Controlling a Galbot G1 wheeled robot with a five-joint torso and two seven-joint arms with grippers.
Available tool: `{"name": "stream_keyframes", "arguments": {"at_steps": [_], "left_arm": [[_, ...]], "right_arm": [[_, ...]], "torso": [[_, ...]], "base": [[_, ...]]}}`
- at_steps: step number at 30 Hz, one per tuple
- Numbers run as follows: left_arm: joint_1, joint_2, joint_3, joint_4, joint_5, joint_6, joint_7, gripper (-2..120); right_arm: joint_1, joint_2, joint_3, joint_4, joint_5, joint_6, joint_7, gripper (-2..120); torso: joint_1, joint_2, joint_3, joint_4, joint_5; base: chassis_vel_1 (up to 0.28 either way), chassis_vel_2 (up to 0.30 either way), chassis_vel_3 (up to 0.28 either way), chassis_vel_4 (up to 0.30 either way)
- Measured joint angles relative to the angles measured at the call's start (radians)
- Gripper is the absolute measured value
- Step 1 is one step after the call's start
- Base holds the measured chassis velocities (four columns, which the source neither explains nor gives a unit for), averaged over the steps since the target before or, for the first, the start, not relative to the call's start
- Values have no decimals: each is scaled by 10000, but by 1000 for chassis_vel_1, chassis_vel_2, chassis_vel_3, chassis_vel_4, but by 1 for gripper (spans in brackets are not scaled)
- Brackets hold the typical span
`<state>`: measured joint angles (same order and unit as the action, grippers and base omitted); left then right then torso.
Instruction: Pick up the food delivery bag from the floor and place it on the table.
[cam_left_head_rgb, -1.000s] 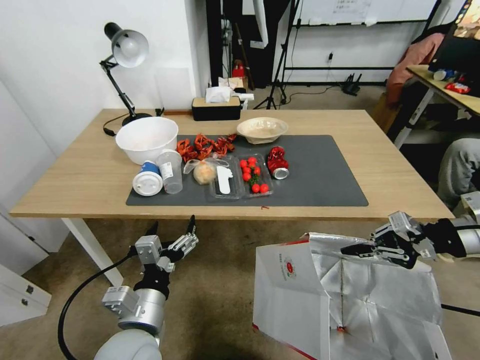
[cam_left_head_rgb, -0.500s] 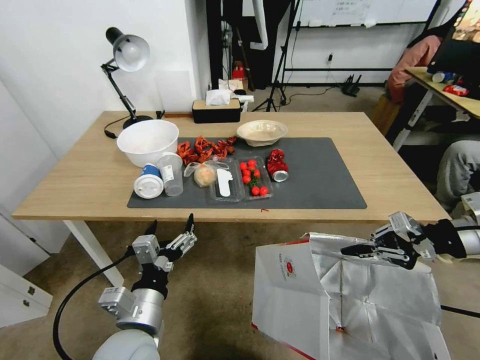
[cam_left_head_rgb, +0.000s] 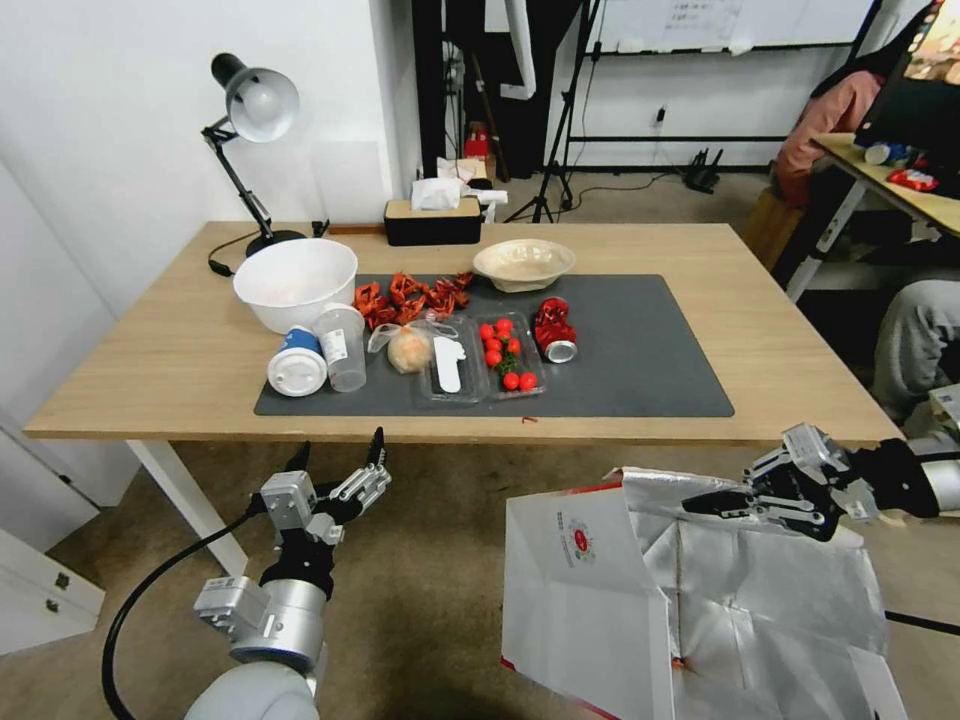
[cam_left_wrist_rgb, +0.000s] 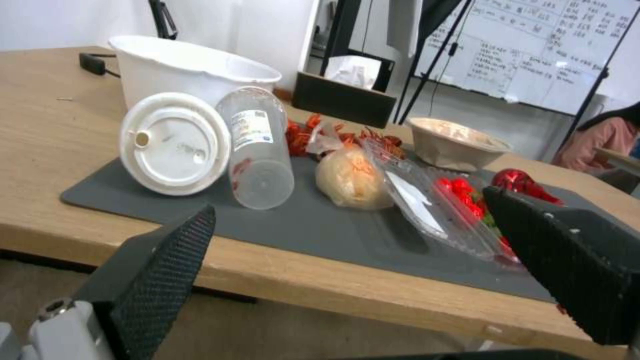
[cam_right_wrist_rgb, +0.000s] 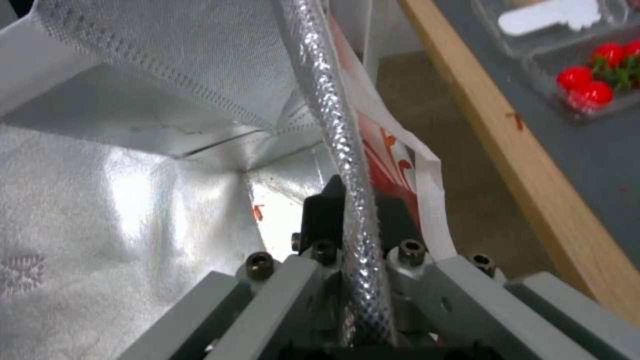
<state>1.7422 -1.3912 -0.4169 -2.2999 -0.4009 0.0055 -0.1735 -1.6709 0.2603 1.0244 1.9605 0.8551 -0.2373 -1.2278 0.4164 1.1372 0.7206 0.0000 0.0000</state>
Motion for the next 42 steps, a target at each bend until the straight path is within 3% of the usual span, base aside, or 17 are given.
{"name": "stream_keyframes", "arguments": {"at_steps": [17, 19, 21, 22, 23, 26, 27, 31, 42], "left_arm": [[9, -12, -106, -154, 21, -81, -134, 100], [18, -47, -120, -176, 57, -87, -146, 100], [20, -52, -123, -177, 61, -87, -153, 100], [28, -60, -138, -177, 71, -91, -171, 100], [28, -60, -138, -177, 71, -91, -171, 100], [42, -92, -149, -177, 100, -111, -192, 100], [42, -92, -149, -177, 100, -111, -192, 100], [39, -158, -133, -147, 168, -130, -220, 100], [0, -132, -50, -4, 203, -133, -237, 100]], "right_arm": [[215, -529, 1117, -349, 3334, -651, 443, 0], [225, -544, 1362, -307, 4955, -765, 1180, 0], [227, -543, 1380, -275, 5226, -765, 1378, 0], [227, -528, 1388, -87, 6294, -720, 2381, 0], [227, -528, 1388, -87, 6294, -720, 2381, 0], [244, -509, 1323, 347, 7803, -443, 4497, 0], [244, -509, 1323, 347, 7803, -443, 4497, 0], [383, -530, 1173, 918, 9256, 122, 7086, 0], [886, -458, 919, 1193, 10513, 1190, 9414, 0]], "torso": [[-15, -32, -17, 0, 0], [-17, -37, -20, 0, 0], [-16, -37, -20, 0, 0], [-18, -39, -21, 0, 0], [-18, -39, -21, 0, 0], [-19, -44, -23, 0, 0], [-19, -44, -23, 0, 0], [-20, -47, -24, 1, -1], [-24, -52, -27, 0, -1]], "base": [[0, 0, 0, 0], [0, 0, 0, 0], [0, 0, 0, 0], [0, 0, 0, 0], [0, 0, 0, 0], [0, 0, 0, 0], [0, 0, 0, 0], [0, 0, 0, 0], [0, 0, 0, 0]]}}
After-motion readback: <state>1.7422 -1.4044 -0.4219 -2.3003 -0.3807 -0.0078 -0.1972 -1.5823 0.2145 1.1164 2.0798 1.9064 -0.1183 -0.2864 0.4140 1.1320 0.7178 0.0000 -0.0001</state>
